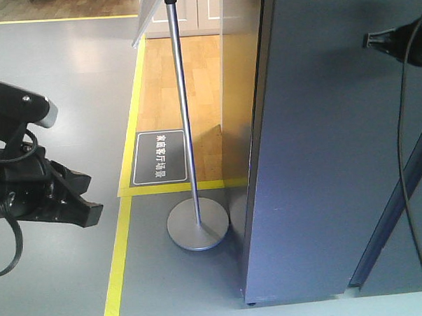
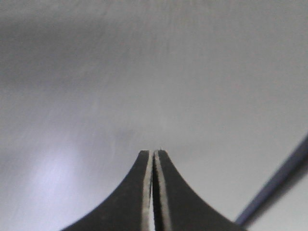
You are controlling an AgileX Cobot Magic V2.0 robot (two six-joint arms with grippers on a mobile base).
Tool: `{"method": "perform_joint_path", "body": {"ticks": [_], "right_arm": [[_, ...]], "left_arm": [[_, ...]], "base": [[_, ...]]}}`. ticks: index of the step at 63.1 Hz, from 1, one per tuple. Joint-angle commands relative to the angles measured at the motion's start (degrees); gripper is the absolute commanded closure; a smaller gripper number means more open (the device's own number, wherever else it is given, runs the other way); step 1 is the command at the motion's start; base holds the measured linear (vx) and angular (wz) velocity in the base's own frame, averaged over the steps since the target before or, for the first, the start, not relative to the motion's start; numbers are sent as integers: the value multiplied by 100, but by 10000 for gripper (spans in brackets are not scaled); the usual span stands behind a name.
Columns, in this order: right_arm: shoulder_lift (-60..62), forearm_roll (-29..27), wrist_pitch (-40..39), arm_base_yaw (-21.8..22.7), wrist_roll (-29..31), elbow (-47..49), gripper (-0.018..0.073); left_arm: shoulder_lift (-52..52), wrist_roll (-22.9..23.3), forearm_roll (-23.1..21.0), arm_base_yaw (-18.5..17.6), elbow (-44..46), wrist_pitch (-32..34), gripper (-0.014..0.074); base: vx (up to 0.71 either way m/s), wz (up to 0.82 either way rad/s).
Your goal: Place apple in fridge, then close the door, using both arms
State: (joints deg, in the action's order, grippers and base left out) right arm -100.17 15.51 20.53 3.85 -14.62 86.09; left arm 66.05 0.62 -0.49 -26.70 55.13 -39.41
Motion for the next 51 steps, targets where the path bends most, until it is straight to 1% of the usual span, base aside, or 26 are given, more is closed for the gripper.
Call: {"method": "perform_joint_path", "body": {"ticks": [1, 4, 12, 27, 33, 41, 49, 51], "right_arm": [[750, 10, -360, -143, 358, -451, 564], [960, 11, -370, -258, 455, -778, 564], [1507, 11, -205, -625, 445, -1548, 564], [2619, -31, 630, -1608, 400, -2660, 564], [3073, -296, 1008, -1971, 400, -2978, 564], [3636, -583, 1234, -2311, 400, -3404, 564], [4271, -1046, 1359, -2405, 400, -3852, 564], [4459, -1084, 1371, -2405, 400, -3983, 564]], "left_arm": [[-118, 16, -10, 8, 160, 309, 603], [-118, 16, -10, 8, 160, 309, 603], [-118, 16, -10, 8, 160, 309, 603], [-118, 16, -10, 8, 160, 309, 603], [-118, 16, -10, 8, 160, 309, 603], [-118, 16, -10, 8, 160, 309, 603], [-118, 16, -10, 8, 160, 309, 603], [-118, 16, -10, 8, 160, 309, 603]], "base": [[0, 0], [0, 0], [0, 0], [0, 0], [0, 0], [0, 0], [0, 0], [0, 0]]}}
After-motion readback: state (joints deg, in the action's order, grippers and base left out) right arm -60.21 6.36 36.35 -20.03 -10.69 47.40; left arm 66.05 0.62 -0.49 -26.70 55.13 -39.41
